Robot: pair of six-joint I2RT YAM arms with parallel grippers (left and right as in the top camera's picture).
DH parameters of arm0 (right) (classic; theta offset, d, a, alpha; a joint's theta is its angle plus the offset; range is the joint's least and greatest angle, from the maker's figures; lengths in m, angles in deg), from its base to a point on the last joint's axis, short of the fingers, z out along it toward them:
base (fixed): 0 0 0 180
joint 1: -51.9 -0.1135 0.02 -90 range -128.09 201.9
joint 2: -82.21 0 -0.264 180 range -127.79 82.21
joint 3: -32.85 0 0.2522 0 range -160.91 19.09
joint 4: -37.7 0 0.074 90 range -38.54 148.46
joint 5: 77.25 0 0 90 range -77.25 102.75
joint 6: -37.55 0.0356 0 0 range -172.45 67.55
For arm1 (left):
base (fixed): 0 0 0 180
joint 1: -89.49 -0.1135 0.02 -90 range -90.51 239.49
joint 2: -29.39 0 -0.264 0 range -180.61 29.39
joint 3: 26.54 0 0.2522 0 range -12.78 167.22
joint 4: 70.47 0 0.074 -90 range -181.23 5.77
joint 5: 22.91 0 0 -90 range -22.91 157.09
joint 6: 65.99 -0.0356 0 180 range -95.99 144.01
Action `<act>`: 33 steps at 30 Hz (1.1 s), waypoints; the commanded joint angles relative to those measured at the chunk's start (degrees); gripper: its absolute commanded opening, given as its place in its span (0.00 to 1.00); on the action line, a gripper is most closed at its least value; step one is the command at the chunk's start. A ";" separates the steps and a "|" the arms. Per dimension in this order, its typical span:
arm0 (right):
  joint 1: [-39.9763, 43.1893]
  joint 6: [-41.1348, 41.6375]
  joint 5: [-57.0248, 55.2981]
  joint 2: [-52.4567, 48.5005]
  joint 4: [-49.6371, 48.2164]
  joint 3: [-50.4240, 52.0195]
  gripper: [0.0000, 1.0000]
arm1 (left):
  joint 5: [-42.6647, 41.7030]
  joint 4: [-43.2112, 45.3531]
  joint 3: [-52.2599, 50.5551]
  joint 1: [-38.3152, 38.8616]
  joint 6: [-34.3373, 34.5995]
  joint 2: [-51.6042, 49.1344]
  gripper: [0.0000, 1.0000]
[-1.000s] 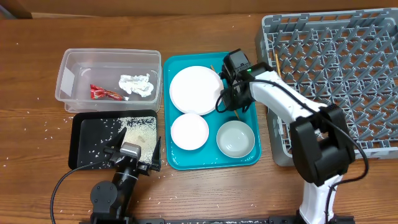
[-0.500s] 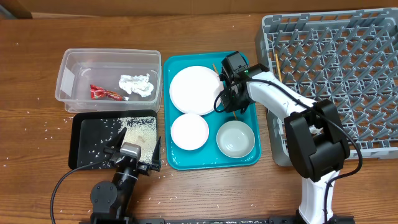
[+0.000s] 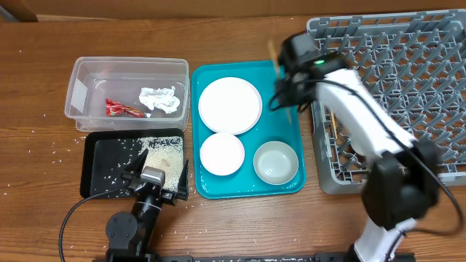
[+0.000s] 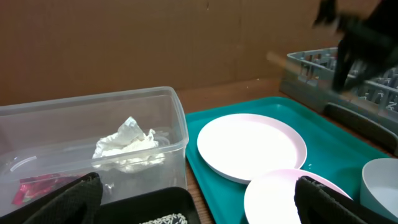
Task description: Sort waste into correct bins and load items into the dishwasher
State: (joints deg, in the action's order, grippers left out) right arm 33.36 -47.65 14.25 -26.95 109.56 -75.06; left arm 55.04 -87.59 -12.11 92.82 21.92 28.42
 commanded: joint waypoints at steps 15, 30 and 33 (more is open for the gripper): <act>9.60 -4.81 -10.86 3.28 5.51 4.24 0.18 | -0.92 0.24 -0.39 -0.37 -0.52 0.35 1.00; -0.17 -3.10 18.25 11.98 9.01 2.43 0.56 | -0.92 0.22 -0.39 -0.37 -0.52 0.35 1.00; -4.00 -2.99 13.81 12.04 12.55 3.21 0.56 | -0.90 0.22 -0.39 -0.37 -0.52 0.35 1.00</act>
State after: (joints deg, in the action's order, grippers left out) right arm 32.03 -50.91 28.28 -16.48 121.04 -71.32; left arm 55.04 -87.59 -12.11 92.82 21.92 28.42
